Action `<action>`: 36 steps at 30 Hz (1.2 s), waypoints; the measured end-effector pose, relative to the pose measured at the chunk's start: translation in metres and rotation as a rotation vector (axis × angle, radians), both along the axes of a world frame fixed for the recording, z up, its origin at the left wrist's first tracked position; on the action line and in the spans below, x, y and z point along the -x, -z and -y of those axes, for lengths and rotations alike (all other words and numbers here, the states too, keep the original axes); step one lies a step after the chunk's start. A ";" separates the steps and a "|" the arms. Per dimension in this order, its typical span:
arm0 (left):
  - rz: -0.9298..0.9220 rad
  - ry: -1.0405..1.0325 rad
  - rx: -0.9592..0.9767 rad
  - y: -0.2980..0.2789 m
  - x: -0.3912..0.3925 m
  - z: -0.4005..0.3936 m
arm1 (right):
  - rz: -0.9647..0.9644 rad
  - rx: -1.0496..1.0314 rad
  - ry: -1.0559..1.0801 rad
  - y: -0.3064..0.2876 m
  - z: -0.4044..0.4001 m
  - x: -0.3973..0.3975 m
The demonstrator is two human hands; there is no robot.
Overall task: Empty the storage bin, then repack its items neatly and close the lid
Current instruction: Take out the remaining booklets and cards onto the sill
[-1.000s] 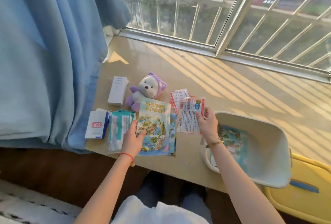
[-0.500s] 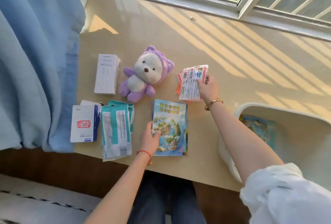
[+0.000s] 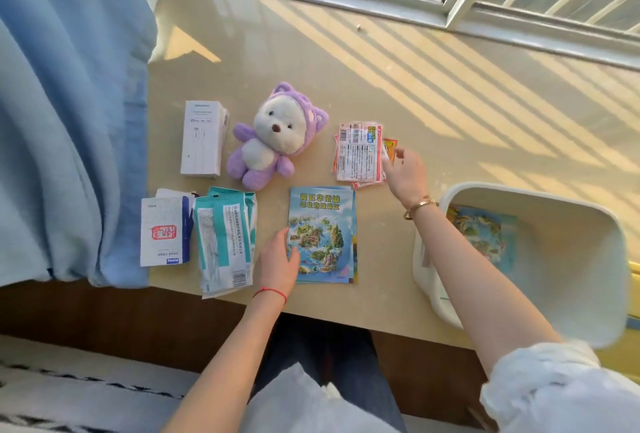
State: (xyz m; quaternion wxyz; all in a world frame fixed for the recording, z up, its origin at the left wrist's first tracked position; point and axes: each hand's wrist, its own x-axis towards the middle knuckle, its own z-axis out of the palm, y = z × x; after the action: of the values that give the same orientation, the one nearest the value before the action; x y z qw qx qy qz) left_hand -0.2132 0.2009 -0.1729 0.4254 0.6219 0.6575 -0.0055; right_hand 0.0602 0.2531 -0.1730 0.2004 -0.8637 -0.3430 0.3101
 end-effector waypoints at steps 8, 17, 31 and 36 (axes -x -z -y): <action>0.008 0.177 -0.233 -0.079 0.007 0.007 | 0.304 -0.232 -0.162 -0.090 0.135 0.005; 0.086 0.306 -0.421 -0.139 -0.051 0.049 | 0.335 -0.152 -0.024 -0.123 0.276 -0.051; 0.068 0.183 -0.399 -0.124 -0.217 0.152 | 0.178 -0.032 -0.081 -0.100 0.334 -0.197; 0.018 0.154 -0.237 -0.080 -0.263 0.150 | 0.095 0.042 -0.144 -0.065 0.317 -0.210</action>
State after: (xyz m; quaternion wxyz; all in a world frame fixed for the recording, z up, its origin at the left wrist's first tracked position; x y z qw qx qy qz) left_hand 0.0499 0.0511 -0.0928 0.3532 0.7165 0.5999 0.0449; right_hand 0.2704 -0.0639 -0.1082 0.1430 -0.8545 -0.4068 0.2896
